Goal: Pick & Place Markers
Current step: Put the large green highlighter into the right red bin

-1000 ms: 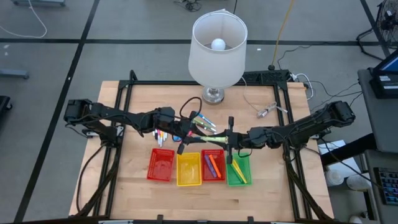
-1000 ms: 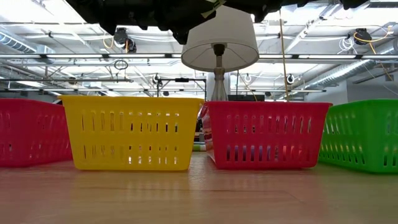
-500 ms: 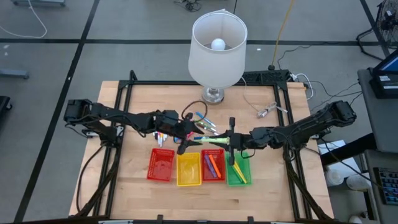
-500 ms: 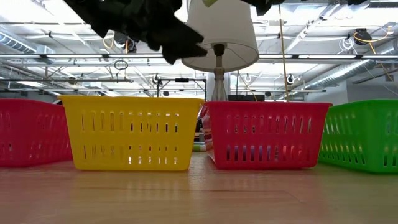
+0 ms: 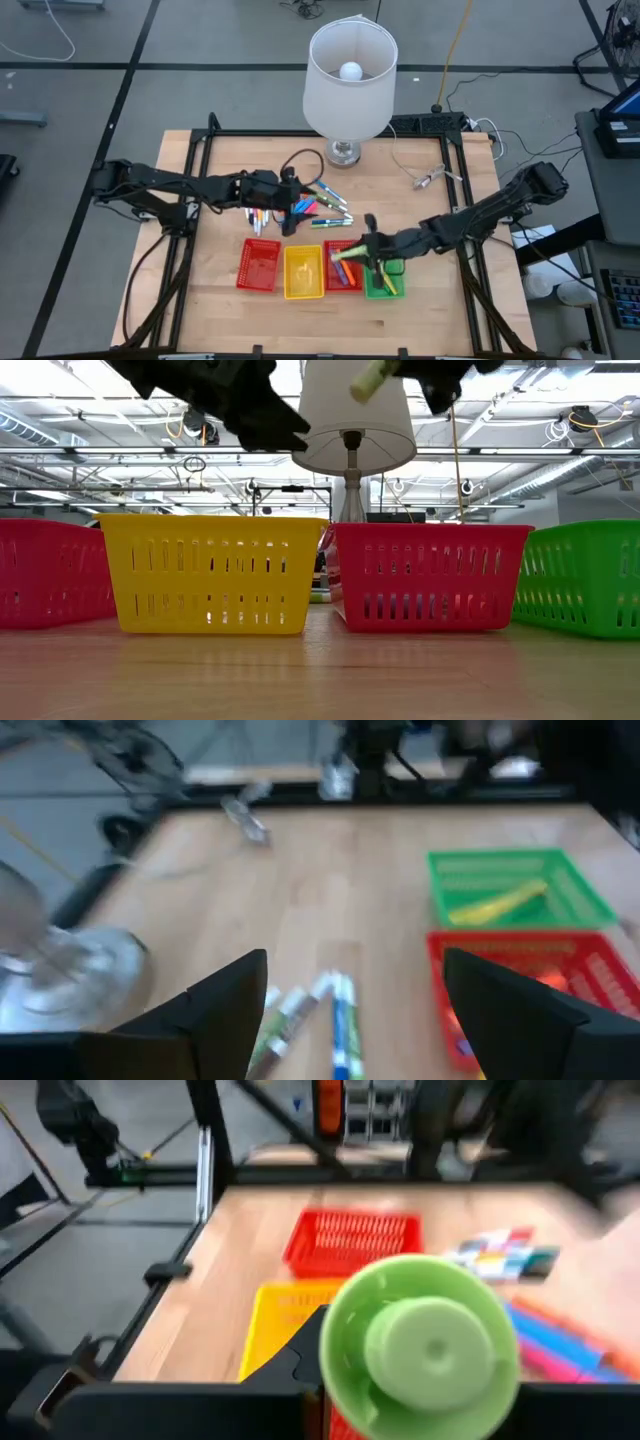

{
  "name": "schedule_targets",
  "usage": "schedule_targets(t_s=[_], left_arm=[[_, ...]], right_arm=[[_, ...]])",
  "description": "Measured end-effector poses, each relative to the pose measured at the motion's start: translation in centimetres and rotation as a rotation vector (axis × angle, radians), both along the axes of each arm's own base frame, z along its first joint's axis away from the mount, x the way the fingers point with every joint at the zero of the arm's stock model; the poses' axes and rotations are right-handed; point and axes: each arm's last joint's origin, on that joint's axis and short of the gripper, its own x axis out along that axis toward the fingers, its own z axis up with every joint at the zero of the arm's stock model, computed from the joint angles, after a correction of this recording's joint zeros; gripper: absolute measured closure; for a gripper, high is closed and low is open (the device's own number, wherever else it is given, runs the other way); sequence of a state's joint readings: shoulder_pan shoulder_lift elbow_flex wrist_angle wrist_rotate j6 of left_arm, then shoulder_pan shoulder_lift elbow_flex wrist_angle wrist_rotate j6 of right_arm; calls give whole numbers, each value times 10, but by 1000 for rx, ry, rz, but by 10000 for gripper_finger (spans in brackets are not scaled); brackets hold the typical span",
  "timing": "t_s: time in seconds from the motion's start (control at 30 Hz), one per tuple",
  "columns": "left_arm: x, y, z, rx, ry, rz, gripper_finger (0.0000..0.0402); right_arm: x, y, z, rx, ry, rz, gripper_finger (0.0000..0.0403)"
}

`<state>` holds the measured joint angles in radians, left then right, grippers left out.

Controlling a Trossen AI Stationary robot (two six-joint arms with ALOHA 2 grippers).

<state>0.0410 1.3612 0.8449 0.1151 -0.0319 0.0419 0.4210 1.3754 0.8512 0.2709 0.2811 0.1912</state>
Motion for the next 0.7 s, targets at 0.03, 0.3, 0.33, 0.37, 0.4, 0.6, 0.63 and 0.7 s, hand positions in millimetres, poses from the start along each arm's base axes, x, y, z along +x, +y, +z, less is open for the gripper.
schedule_targets(t_s=[0.03,0.3,0.33,0.37,0.4,0.6,0.63,0.7], left_arm=[[-3,0,3,10,-3,16,101],[-4,1,5,24,-7,43,117],[-4,1,4,24,-5,42,118],[-4,1,4,24,-3,43,119],[-4,1,4,22,-3,44,119],[-4,1,5,22,-13,44,117],[-4,1,5,24,-12,43,117],[-4,1,5,25,-12,43,117]], right_arm=[[2,3,-6,18,29,13,354],[8,17,-53,63,282,30,354],[8,16,-55,68,305,18,354],[7,15,-57,69,326,7,354],[6,15,-58,71,334,2,354],[6,17,-57,105,351,51,343],[5,17,-58,104,354,51,338],[5,17,-57,102,352,46,329]])
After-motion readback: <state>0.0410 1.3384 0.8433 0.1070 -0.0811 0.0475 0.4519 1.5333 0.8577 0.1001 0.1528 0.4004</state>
